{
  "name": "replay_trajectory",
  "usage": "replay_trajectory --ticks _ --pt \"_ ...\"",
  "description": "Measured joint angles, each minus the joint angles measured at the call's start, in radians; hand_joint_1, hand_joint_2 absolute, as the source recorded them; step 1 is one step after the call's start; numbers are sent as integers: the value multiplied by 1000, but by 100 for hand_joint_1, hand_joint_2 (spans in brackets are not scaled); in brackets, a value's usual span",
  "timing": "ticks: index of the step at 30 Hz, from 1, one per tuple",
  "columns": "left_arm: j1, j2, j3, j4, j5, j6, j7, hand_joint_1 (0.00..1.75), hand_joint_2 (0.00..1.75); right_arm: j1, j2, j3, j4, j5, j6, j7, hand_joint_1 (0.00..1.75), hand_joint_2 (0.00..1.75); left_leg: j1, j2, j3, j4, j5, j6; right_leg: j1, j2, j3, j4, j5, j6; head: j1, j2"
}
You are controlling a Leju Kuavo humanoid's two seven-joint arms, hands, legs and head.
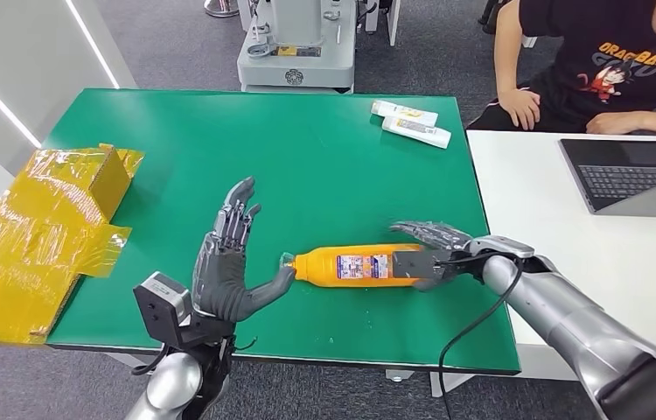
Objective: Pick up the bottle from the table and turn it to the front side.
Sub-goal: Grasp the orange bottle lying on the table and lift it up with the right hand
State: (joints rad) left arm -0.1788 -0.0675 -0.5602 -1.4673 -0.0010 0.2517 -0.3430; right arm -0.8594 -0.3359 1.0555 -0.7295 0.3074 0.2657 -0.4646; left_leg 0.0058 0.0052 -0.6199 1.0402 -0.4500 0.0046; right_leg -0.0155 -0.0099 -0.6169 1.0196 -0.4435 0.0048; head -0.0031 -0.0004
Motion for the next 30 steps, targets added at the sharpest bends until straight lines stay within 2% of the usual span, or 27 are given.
replay_trajectory --ticks 7,9,11,13,19,30 --pt "-11 0 -14 34 5 0 -7 0 175 13 1 0 20 3 -5 -4 0 175 0 0 0 0 0 0 0 0 0 0 0 0 0 0" --pt "-14 0 -15 40 5 0 -7 0 175 13 1 0 23 3 -6 -4 65 175 0 0 0 0 0 0 0 0 0 0 0 0 0 0" --pt "-17 0 -16 46 6 0 -8 0 175 13 1 0 27 3 -6 -4 140 175 0 0 0 0 0 0 0 0 0 0 0 0 0 0" --pt "-19 0 -16 52 14 2 -10 0 175 15 2 -1 31 -1 -7 -10 156 175 0 0 0 0 0 0 0 0 0 0 0 0 0 0" --pt "-19 0 -16 72 44 14 -31 0 175 28 -4 -10 42 -13 -16 -35 166 175 0 0 0 0 0 0 0 0 0 0 0 0 0 0" --pt "-14 1 -17 81 55 29 -37 0 175 48 -5 -31 45 -16 -36 -38 168 175 0 0 0 0 0 0 0 0 0 0 0 0 0 0"
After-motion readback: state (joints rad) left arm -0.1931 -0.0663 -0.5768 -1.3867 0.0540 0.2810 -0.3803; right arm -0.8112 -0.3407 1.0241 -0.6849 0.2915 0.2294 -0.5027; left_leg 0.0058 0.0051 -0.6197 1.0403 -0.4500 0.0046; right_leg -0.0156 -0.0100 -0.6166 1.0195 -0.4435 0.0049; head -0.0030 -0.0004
